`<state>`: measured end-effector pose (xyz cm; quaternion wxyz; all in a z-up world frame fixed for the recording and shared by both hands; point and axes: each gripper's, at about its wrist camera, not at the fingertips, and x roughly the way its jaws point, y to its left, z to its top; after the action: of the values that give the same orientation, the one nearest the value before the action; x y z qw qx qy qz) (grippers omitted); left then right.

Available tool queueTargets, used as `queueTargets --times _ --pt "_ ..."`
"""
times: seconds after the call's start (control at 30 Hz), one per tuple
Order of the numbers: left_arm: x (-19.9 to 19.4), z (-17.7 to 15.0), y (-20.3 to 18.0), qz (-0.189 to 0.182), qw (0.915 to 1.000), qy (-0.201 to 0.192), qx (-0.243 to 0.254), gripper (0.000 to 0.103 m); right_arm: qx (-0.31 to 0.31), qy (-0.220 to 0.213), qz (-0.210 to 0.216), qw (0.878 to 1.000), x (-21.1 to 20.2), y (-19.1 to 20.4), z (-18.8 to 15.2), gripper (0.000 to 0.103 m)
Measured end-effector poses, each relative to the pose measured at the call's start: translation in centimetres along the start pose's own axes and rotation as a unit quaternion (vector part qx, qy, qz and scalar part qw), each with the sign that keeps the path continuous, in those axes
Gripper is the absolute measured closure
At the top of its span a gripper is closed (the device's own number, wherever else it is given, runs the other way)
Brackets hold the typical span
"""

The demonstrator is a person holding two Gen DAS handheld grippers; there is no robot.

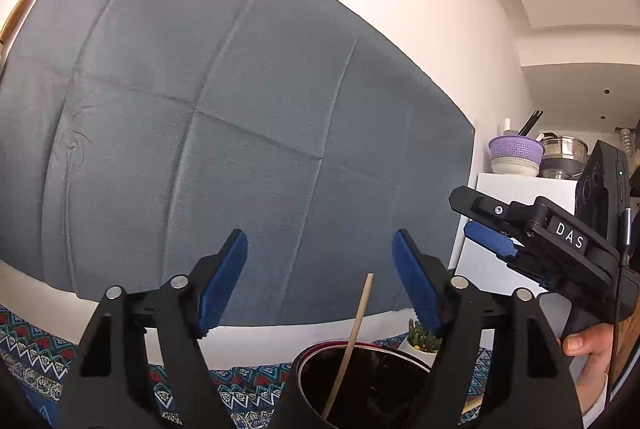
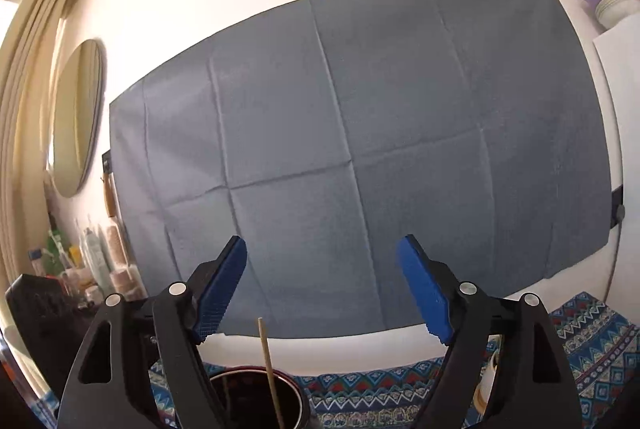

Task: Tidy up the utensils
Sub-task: 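Move both open tools back down toward the remaining wooden sticks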

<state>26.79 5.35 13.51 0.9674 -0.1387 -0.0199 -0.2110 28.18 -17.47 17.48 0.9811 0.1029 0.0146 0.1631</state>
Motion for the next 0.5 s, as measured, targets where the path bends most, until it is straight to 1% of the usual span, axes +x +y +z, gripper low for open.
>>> queueTargets --times 0.03,0.07,0.13,0.2,0.27,0.4,0.5 --pt "0.1 0.1 -0.2 0.004 1.0000 0.002 0.007 0.011 -0.003 0.001 -0.004 1.000 0.0 0.0 0.1 0.023" --pt "0.0 0.1 -0.3 0.008 0.9999 0.004 0.012 0.009 -0.004 0.002 -0.007 1.000 -0.1 -0.1 0.1 0.016" --pt "-0.1 0.2 -0.4 0.011 0.9998 0.004 0.017 0.006 -0.005 0.008 -0.007 1.000 -0.1 -0.2 0.2 0.016" --pt "0.0 0.5 -0.5 0.014 0.9997 0.011 0.017 0.006 -0.009 0.014 -0.009 1.000 0.0 -0.2 0.3 0.015" --pt "-0.1 0.8 -0.6 0.014 0.9996 0.011 0.020 0.006 -0.013 0.009 -0.019 1.000 -0.2 -0.1 0.5 0.014" --pt "-0.2 1.5 -1.2 0.023 0.9989 0.013 0.040 0.006 -0.020 0.006 -0.033 0.999 -0.7 0.0 1.0 0.012" --pt "-0.3 2.3 -1.5 0.039 0.9981 0.019 0.043 0.006 -0.010 0.003 -0.031 0.999 -1.2 -0.2 1.5 0.010"
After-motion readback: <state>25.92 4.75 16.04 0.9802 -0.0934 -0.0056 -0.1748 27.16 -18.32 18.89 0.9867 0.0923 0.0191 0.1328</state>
